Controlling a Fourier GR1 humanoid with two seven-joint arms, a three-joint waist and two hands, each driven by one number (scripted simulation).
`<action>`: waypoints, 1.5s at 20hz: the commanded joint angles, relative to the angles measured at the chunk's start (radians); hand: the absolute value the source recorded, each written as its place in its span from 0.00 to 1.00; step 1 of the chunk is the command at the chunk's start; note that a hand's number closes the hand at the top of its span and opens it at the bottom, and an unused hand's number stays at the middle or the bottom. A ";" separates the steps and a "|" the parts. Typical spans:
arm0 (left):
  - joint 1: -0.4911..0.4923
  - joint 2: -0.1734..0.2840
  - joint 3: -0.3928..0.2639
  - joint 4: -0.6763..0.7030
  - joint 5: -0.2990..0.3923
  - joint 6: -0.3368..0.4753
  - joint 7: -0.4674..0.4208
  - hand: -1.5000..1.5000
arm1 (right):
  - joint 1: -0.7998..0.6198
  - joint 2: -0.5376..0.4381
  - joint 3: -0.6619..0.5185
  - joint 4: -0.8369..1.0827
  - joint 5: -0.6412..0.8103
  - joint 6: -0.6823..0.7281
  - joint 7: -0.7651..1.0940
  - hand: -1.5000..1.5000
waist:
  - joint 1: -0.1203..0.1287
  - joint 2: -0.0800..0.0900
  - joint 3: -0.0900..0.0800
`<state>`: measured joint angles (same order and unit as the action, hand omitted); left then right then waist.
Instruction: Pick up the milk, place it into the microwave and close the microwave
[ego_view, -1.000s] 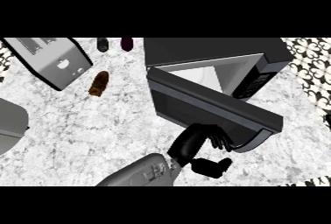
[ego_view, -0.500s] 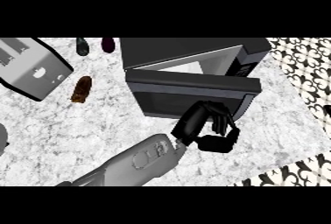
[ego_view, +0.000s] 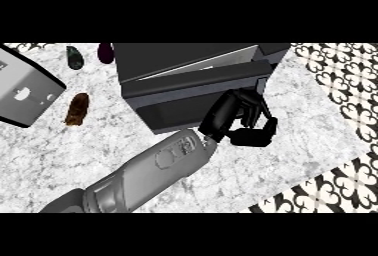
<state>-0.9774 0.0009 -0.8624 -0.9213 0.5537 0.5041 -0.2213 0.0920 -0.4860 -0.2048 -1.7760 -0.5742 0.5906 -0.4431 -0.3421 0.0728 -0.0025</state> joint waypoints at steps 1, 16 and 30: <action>-0.064 -0.001 0.023 0.043 0.040 0.015 -0.016 1.00 | -0.028 -0.025 -0.003 -0.007 -0.035 0.014 0.020 0.00 | -0.023 0.010 0.001; -0.184 0.000 0.067 0.163 0.125 0.037 -0.055 1.00 | -0.086 -0.118 -0.044 -0.002 -0.109 0.035 0.076 0.00 | -0.091 0.034 0.005; -0.175 0.001 0.050 0.148 0.172 0.094 -0.089 1.00 | -0.137 -0.197 -0.087 0.022 -0.166 0.044 0.118 0.00 | -0.119 0.039 0.006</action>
<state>-1.0875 0.0387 -0.8220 -0.8281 0.7144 0.6098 -0.3162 -0.0308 -0.6658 -0.2820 -1.7623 -0.7208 0.6305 -0.3344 -0.4418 0.0972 0.0015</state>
